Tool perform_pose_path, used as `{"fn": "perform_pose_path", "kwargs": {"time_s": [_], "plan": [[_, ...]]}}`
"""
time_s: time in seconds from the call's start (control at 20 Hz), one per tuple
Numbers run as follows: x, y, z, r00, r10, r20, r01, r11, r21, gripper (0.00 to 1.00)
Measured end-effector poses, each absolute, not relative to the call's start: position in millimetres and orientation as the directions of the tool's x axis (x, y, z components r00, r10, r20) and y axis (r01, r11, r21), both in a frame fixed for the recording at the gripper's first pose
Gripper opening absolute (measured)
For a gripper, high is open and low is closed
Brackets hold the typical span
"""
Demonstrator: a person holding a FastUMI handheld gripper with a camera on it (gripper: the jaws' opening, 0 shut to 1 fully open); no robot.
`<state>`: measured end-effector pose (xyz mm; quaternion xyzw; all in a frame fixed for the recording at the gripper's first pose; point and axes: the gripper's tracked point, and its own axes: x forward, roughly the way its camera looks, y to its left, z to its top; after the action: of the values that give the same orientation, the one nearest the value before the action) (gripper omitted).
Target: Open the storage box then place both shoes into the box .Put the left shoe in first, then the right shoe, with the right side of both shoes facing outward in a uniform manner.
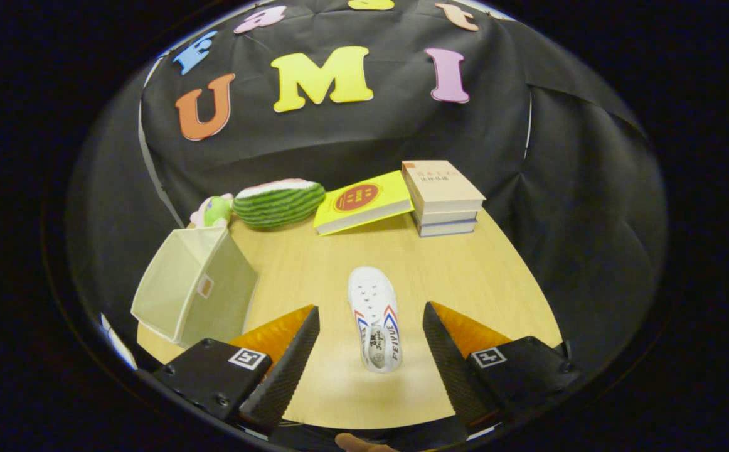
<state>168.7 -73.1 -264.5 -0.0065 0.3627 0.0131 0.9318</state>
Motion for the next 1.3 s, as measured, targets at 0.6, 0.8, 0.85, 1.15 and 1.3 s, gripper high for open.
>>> {"fn": "perform_pose_path", "kwargs": {"time_s": [0.6,0.8,0.85,1.15,1.3], "plan": [[188.1,-113.7,-397.2,0.436,-0.007,-0.9,-0.11,0.992,-0.061,1.0],[204.3,-118.3,-417.5,0.372,-0.051,-0.927,-0.145,0.983,-0.112,0.96],[209.2,-119.7,-420.7,0.368,-0.07,-0.927,-0.152,0.979,-0.134,0.96],[210.7,-100.5,-435.7,0.299,0.044,-0.953,-0.171,0.985,-0.009,0.62],[212.1,-104.2,-431.7,0.327,0.04,-0.944,-0.145,0.989,-0.009,0.24]]}}
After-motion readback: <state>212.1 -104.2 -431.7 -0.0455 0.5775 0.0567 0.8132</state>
